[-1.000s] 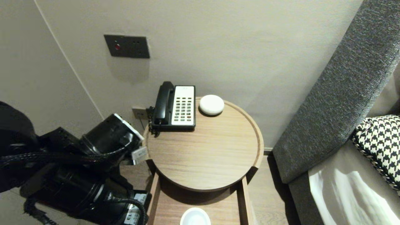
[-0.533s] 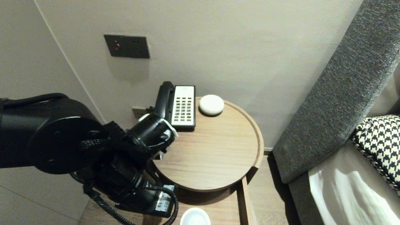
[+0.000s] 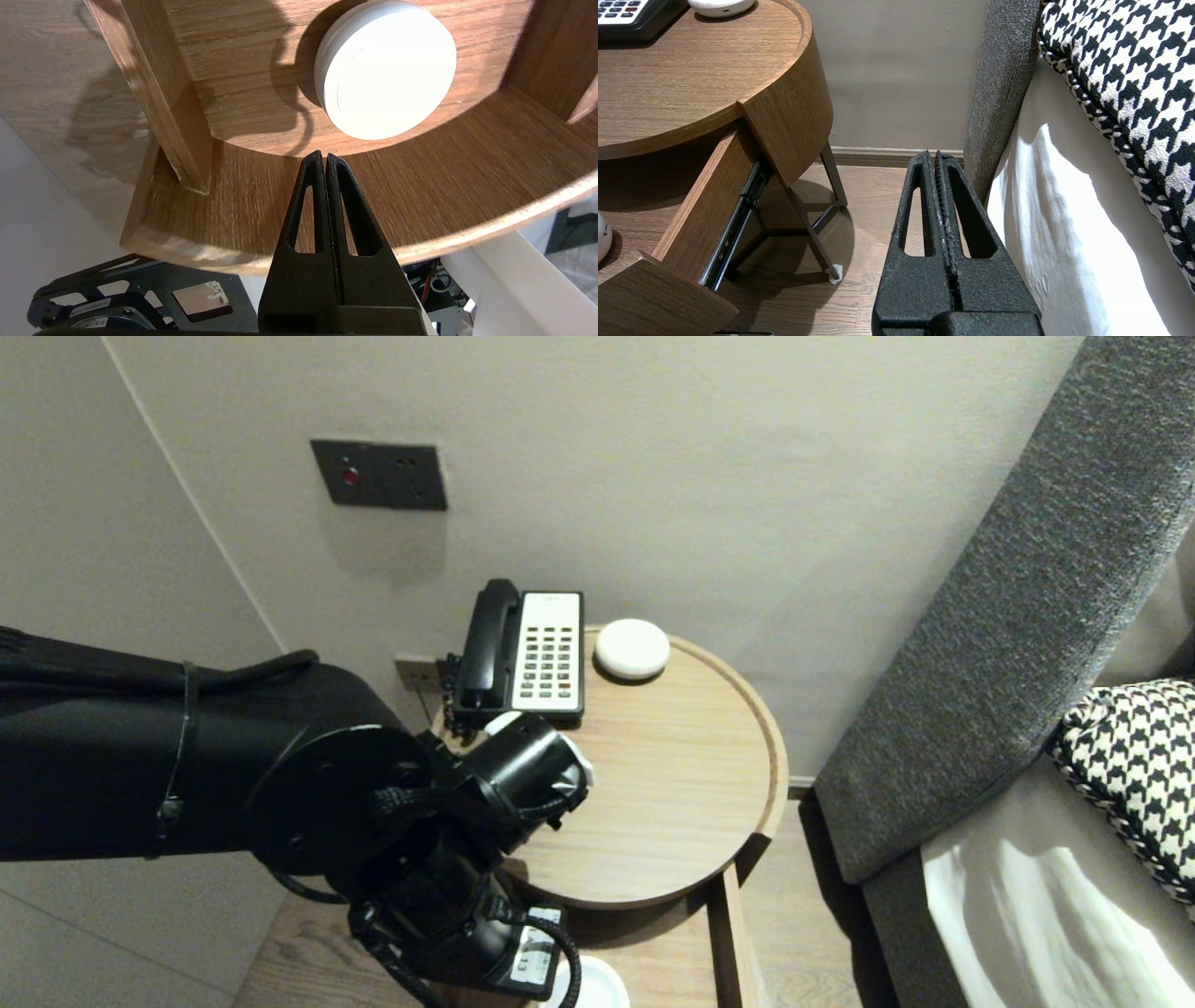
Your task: Take the remote control out of the drawer one by one and place them on the table
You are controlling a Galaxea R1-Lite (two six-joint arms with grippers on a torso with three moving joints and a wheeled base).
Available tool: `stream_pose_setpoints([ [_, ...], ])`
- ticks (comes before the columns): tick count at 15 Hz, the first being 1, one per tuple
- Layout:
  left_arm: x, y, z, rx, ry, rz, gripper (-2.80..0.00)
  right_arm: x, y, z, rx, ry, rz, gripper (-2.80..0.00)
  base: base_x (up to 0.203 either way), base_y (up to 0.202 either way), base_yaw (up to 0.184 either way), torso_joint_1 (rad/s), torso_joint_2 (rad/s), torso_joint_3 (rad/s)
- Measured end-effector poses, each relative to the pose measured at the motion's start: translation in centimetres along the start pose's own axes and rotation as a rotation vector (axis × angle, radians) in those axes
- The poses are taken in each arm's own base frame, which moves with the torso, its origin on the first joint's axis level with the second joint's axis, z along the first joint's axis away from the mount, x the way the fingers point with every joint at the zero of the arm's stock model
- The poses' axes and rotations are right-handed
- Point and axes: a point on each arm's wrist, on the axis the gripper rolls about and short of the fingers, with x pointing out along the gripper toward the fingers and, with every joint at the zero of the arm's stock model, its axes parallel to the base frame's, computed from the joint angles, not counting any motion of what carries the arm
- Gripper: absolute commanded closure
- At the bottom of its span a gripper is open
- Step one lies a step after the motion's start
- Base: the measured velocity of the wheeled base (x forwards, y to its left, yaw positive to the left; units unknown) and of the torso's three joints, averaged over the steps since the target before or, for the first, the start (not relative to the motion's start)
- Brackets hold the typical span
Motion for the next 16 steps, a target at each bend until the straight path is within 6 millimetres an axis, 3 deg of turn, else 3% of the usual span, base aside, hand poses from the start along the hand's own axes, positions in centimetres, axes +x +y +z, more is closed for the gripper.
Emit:
stream_pose_setpoints([
  [8, 0.3, 0.2, -0.2, -0.004, 0.011, 0.006, 0.00, 0.0, 0.0, 0.0, 0.000, 0.000, 0.000, 0.00, 0.000, 0.000, 0.000, 0.000, 0.00, 0.000],
  [9, 0.3, 0.2, -0.2, -0.006, 0.011, 0.007, -2.80, 0.0, 0.0, 0.0, 0.000, 0.000, 0.000, 0.00, 0.000, 0.000, 0.000, 0.000, 0.00, 0.000],
  [16, 1.4, -0.1, 0.2, -0.029, 0.027, 0.021, -2.80, 0.0, 0.0, 0.0, 0.000, 0.000, 0.000, 0.00, 0.000, 0.000, 0.000, 0.000, 0.00, 0.000],
])
